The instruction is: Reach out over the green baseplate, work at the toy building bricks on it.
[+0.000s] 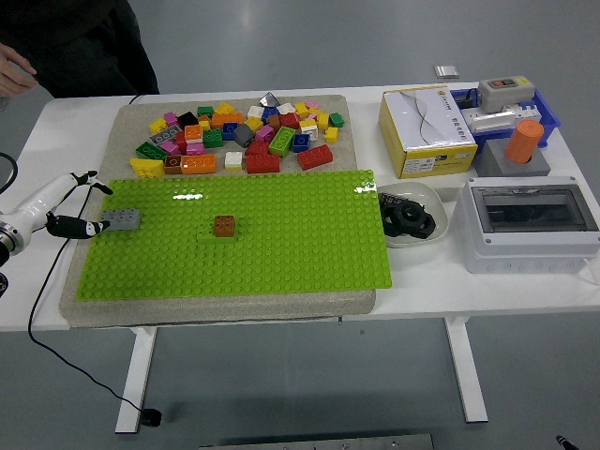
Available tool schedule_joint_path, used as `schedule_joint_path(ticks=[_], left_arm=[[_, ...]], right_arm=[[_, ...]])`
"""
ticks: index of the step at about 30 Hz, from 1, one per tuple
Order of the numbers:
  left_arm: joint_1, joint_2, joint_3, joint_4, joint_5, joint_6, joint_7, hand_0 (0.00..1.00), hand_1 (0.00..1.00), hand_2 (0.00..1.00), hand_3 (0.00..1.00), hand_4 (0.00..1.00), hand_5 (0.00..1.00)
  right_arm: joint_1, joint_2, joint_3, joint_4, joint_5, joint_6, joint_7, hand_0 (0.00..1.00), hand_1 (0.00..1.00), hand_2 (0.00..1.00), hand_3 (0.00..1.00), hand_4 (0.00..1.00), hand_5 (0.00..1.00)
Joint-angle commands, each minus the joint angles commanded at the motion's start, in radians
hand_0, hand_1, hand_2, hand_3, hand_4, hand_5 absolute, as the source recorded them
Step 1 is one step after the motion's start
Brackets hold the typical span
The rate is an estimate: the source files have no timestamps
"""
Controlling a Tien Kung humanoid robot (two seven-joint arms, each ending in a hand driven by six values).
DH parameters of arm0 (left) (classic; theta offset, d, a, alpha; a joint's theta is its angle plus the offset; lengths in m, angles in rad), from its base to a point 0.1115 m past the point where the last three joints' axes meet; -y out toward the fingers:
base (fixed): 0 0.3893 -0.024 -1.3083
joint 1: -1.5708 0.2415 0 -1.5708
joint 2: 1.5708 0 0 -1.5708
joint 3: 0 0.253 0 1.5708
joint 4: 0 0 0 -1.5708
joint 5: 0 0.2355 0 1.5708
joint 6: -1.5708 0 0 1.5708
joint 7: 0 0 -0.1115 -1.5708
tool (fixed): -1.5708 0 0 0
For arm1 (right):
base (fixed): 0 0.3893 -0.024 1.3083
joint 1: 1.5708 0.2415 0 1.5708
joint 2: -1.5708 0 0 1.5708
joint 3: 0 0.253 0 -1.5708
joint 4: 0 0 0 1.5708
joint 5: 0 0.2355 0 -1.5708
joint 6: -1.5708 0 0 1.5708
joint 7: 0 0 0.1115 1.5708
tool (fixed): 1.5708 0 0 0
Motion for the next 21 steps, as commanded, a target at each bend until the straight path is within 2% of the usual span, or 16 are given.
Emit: schedule_joint_path(ticks=[3, 9, 12, 16, 21], left_arm=[[0.069, -0.027, -0.087, -0.097, -0.011, -0.008, 0.009, 0.998, 0.998, 0.998, 0.678, 0.783, 0.002], [0.219, -0.118, -0.269, -0.295, -0.012, -0.018, 0.021, 0.998, 0.998, 0.998, 0.670, 0.779, 0.002], [0.282, -0.147, -0.348, -0.379, -0.020, -0.018, 0.021, 0.998, 0.998, 0.998, 0.670, 0.779, 0.002], [0.353, -0.168, -0.449, -0.484, -0.051, -0.018, 0.018, 0.995, 0.998, 0.998, 0.667, 0.779, 0.002], [0.373, -0.179, -0.538, -0.582, -0.061, -0.017, 0.016, 0.994, 0.998, 0.998, 0.662, 0.786, 0.002]], right_arm=[[-0.005, 0.003, 0.008, 0.000, -0.008, 0.000, -0.001, 0.696, 0.590, 0.711, 0.692, 0.744, 0.779], [-0.019, 0.012, 0.014, 0.000, -0.014, 0.001, -0.002, 0.696, 0.593, 0.711, 0.692, 0.744, 0.779], [-0.027, 0.015, 0.014, 0.000, -0.012, 0.001, -0.002, 0.696, 0.593, 0.711, 0.692, 0.744, 0.779], [-0.036, 0.019, 0.012, 0.000, -0.009, 0.002, -0.002, 0.697, 0.592, 0.711, 0.692, 0.744, 0.779], [-0.038, 0.023, 0.007, 0.000, -0.003, 0.001, 0.000, 0.698, 0.590, 0.711, 0.692, 0.744, 0.779]])
